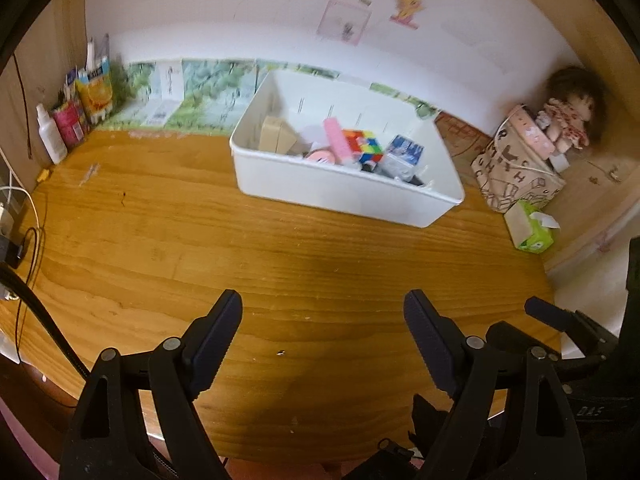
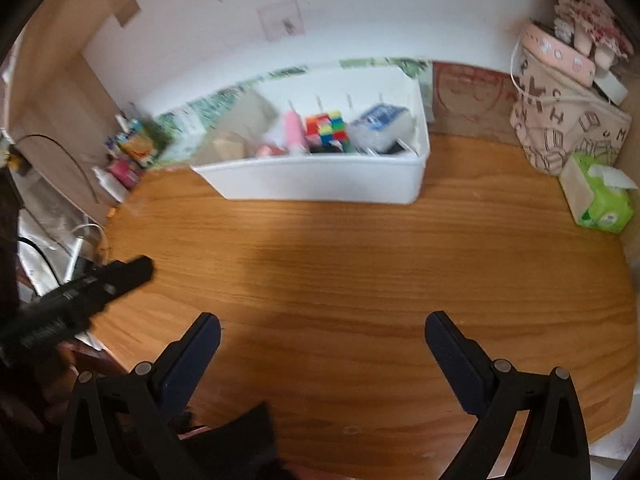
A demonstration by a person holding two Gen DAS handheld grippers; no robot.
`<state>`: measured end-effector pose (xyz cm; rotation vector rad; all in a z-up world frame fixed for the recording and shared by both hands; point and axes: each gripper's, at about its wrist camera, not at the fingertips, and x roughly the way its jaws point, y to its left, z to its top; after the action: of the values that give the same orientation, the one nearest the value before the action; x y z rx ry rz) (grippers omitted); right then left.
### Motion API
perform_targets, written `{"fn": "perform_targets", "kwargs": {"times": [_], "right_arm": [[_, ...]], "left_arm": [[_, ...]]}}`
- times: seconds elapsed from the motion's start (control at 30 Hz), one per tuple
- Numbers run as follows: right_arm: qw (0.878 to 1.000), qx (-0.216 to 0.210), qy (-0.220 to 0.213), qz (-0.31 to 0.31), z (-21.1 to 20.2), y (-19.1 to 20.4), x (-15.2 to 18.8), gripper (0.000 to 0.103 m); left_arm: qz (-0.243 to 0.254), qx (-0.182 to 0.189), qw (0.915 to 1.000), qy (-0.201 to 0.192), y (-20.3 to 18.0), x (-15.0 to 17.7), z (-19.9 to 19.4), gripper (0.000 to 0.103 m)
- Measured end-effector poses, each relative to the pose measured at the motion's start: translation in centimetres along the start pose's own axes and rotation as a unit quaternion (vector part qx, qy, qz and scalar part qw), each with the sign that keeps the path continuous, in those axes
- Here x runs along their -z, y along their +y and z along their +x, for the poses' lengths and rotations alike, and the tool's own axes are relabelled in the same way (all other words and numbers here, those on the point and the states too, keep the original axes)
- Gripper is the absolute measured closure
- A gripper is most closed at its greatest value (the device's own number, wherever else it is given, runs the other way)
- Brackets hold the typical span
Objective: Organize rigid objects
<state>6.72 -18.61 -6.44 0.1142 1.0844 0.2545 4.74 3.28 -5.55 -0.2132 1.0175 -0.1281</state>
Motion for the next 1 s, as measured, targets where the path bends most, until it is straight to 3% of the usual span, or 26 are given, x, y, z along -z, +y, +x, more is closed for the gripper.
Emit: {"fn": "perform_targets", "kwargs": {"times": [0.1, 0.27, 0.5, 1.0], "right_arm": [[1.000, -0.008, -0.011, 0.001, -1.6, 0.3, 0.0, 0.001], [1.000, 0.001, -0.025, -0.018, -3.5, 1.1, 0.6, 0.001], [0.998, 0.025, -0.056, -0.010, -5.7, 0.1, 1.0, 0.000], [0.992, 0.018, -0.125, 0.002, -6.5, -0.7, -0.2, 0.000]], "left_arm": [[-0.011, -0.002, 0.9996, -0.025, -0.4, 0.0, -1.6, 0.003], [-0.013, 0.000, 0.9978, -0.065, -1.6, -0.9, -3.6, 0.001], [0.025, -0.033, 0.9939, -0.102, -4.3, -1.2, -4.5, 0.001], [0.072, -0.087, 0.9872, -0.113, -6.2, -1.0, -4.0, 0.001]]}}
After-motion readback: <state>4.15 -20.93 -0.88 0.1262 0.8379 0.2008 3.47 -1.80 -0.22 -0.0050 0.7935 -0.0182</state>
